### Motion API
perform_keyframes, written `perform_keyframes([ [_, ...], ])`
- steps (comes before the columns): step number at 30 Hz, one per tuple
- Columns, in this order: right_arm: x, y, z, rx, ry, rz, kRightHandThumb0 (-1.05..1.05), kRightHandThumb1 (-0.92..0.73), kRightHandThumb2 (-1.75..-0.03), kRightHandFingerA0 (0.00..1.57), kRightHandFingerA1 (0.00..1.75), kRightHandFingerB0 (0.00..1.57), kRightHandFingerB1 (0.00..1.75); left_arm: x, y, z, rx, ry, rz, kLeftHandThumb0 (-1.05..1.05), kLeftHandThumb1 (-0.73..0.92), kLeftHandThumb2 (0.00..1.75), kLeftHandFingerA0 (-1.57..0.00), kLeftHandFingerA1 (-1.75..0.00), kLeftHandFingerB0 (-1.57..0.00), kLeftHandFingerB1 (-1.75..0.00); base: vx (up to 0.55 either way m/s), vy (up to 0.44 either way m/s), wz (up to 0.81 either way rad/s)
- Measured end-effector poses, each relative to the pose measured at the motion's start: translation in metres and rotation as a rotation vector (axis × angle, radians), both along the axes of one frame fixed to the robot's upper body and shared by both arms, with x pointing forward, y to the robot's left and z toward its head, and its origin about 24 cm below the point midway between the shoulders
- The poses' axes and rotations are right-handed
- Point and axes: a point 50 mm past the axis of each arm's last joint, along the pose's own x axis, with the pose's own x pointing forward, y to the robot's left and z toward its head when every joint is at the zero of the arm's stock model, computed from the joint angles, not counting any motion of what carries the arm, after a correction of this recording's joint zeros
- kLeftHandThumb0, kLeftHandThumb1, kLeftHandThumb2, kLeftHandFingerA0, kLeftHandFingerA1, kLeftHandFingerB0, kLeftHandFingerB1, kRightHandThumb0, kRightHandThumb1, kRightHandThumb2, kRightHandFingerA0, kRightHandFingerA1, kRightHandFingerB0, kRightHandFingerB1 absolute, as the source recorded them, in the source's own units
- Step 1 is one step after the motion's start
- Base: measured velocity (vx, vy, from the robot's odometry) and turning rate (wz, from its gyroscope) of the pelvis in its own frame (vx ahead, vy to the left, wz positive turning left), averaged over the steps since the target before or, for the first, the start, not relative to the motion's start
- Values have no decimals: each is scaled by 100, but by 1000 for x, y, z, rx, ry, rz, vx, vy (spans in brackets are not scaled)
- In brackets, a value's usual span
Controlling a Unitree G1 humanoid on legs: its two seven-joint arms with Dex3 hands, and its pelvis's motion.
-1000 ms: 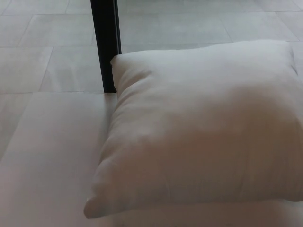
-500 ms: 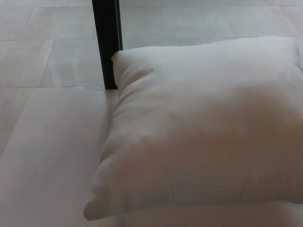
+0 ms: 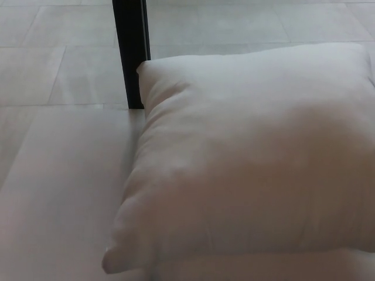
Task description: The robot uses its left hand to press on the left side of the pillow kept in the middle of the desk and uses its right hand to lift up and the right side of the pillow and turn it over
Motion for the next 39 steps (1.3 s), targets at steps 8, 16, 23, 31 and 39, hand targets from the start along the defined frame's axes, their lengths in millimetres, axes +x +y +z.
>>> perform_keyframes([
  [8, 37, 53, -6, -4, 66, 222, -89, -69, -113, 5, 44, 1, 14, 28, -57, -10, 73, 142, -243, -82, 91, 68, -32, -54, -13, -33, 0, 0, 0],
  [16, 58, 81, -18, 36, 149, 333, -90, -72, -116, 0, 43, 8, 12, 35, -95, -37, 115, 318, -371, -81, 69, 102, -25, -60, -8, -43, 0, 0, 0],
  [23, 67, 97, -50, 94, 288, 379, -90, -70, -115, 0, 42, 10, 14, 36, -130, -69, 74, 464, -461, -81, 92, 69, -25, -53, -10, -29, 0, 0, 0],
  [31, 72, 116, -109, 219, 473, 383, -91, -70, -114, 3, 34, 4, 20, 36, -173, -114, 21, 636, -473, -86, 92, 68, -24, -57, -11, -31, 0, 0, 0],
  [39, 74, 140, -122, 200, 491, 379, -97, -72, -115, 0, 21, 12, 25, 34, -190, -135, 8, 692, -441, -87, 92, 70, -20, -59, -5, -29, 0, 0, 0],
])
